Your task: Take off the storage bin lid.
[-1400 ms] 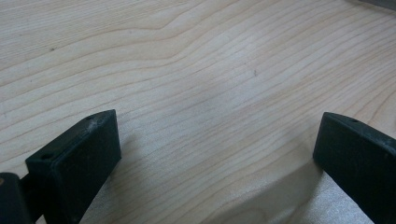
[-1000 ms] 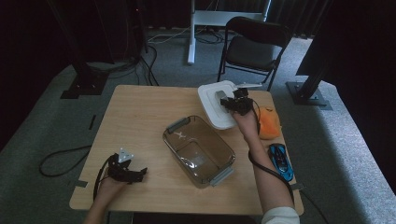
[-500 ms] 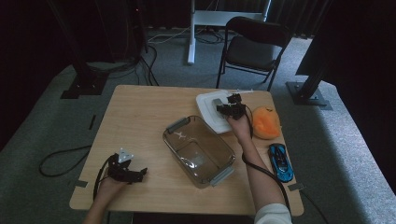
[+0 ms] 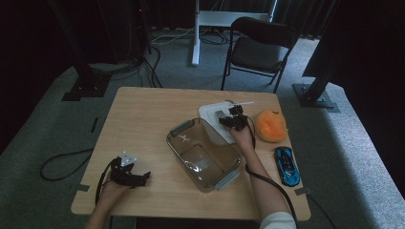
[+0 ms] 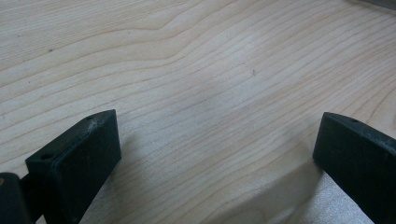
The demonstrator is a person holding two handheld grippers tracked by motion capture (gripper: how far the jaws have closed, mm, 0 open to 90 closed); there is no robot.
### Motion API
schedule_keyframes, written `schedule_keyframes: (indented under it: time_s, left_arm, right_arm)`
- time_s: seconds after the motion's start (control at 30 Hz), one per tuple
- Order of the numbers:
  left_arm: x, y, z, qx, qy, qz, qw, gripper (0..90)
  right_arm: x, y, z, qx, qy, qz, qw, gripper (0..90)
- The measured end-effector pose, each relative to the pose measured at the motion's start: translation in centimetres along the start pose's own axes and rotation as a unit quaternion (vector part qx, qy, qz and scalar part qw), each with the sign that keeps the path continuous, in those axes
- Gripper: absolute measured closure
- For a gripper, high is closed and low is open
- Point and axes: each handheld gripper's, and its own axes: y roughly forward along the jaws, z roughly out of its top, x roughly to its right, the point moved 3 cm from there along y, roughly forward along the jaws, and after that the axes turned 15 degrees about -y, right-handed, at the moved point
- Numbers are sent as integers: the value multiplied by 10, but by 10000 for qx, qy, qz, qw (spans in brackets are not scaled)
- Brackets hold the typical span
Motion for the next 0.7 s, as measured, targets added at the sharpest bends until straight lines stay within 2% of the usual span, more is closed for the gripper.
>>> schedule_keyframes:
  time_s: [0.27, 0.3, 0.37, 0.43, 0.57, 0.63, 0.7]
  left_arm:
    - [0, 0, 0, -1, 0, 0, 10000, 12]
    - [0, 0, 0, 1, 0, -1, 10000, 12]
    - [0, 0, 0, 1, 0, 1, 10000, 12]
    - [0, 0, 0, 1, 1, 1, 10000, 12]
    - [0, 0, 0, 0, 0, 0, 10000, 12]
    - [0, 0, 0, -1, 0, 3, 10000, 12]
    - [0, 0, 0, 0, -6, 10, 10000, 12]
  right_arm:
    - [-3, 6, -9, -237, -107, 53, 9996, 657]
    - [-4, 5, -9, -237, -168, 9, 9996, 631]
    - [-4, 3, -8, -176, -163, 139, 9996, 559]
    - [-5, -2, -7, -149, -298, 42, 9994, 522]
    - [-6, -13, -4, -3, -321, 58, 9995, 431]
    - [-6, -19, -2, 32, -336, 138, 9993, 366]
    - [-8, -25, 0, 34, -413, 51, 9991, 320]
